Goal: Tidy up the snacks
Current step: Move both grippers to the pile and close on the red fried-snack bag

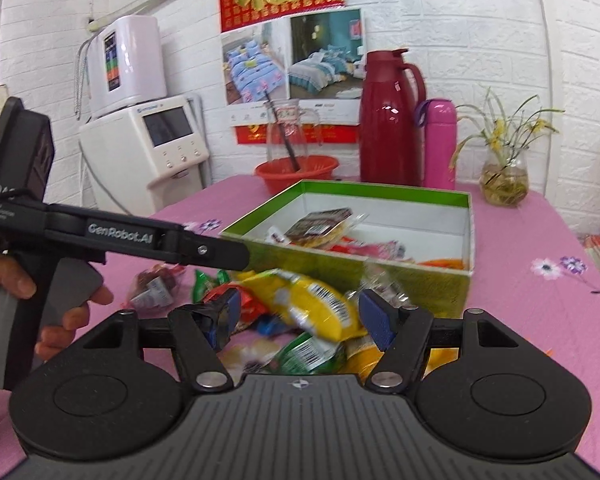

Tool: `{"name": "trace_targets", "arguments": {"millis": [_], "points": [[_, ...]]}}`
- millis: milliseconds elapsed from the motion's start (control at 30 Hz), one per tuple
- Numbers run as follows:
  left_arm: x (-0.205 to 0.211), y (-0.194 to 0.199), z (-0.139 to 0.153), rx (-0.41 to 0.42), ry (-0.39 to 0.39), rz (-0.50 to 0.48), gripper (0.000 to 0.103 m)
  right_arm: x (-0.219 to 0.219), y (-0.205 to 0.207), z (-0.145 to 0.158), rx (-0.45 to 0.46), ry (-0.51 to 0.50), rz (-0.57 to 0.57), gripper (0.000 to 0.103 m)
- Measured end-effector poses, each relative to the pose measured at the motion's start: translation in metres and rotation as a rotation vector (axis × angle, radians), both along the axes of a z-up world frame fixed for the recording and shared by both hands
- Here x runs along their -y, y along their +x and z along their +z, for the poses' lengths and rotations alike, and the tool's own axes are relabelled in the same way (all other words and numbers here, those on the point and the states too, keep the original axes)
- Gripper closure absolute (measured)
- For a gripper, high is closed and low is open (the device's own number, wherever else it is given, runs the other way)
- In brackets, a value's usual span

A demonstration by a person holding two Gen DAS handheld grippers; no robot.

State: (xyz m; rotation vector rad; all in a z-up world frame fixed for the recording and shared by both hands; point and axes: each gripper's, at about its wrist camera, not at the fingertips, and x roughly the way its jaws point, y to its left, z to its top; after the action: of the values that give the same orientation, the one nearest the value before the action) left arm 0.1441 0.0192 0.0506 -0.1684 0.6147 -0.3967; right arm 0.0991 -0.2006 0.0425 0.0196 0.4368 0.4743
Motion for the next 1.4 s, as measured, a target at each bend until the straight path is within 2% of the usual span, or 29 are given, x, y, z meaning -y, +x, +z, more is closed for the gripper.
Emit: {"name": "trace_targets", "arguments": {"millis": [167, 367, 433, 633, 767, 900, 1067, 1100, 1133, 1200, 1233, 1400], "points": [[-0.026, 0.001, -0.016, -0.068, -0.057, 0.006, 0.0, -0.025, -0.003, -0.016, -0.076, 0.035, 0.083, 0.0], [-0.051, 0.015, -0.028, -0.144, -0.142, 0.016, 0.0, -0.054, 0.013, -0.033, -0.182, 0.113, 0.14, 0.0], [-0.053, 0.021, -0.031, -0.159, -0.162, -0.004, 0.0, -0.062, 0.018, -0.036, -0.202, 0.135, 0.145, 0.004], [-0.056, 0.029, -0.033, -0.14, -0.138, -0.016, 0.0, -0.076, 0.035, -0.044, -0.227, 0.137, 0.097, 0.007], [-0.048, 0.026, -0.033, -0.148, -0.125, -0.108, 0.0, -0.082, 0.043, -0.048, -0.227, 0.124, 0.082, 0.011], [-0.036, 0.03, -0.04, -0.136, -0.048, -0.121, 0.0, -0.09, 0.051, -0.053, -0.23, 0.099, 0.072, 0.02], [-0.031, 0.042, -0.053, -0.175, -0.043, -0.119, 0.0, -0.092, 0.059, -0.06, -0.233, 0.093, 0.045, 0.028], [-0.03, 0.042, -0.056, -0.182, -0.035, -0.125, 0.014, -0.091, 0.061, -0.061, -0.237, 0.094, 0.044, 0.032], [-0.029, 0.042, -0.059, -0.187, -0.03, -0.125, 0.017, -0.09, 0.063, -0.064, -0.252, 0.101, 0.05, 0.035], [-0.029, 0.039, -0.06, -0.165, -0.006, -0.107, 0.038, -0.088, 0.063, -0.065, -0.25, 0.119, 0.051, 0.043], [-0.029, 0.037, -0.06, -0.161, 0.004, -0.096, 0.043, -0.088, 0.062, -0.065, -0.246, 0.111, 0.056, 0.044], [-0.03, 0.024, -0.059, -0.159, -0.024, -0.074, 0.047, -0.09, 0.049, -0.062, -0.216, 0.076, 0.069, 0.051]]}}
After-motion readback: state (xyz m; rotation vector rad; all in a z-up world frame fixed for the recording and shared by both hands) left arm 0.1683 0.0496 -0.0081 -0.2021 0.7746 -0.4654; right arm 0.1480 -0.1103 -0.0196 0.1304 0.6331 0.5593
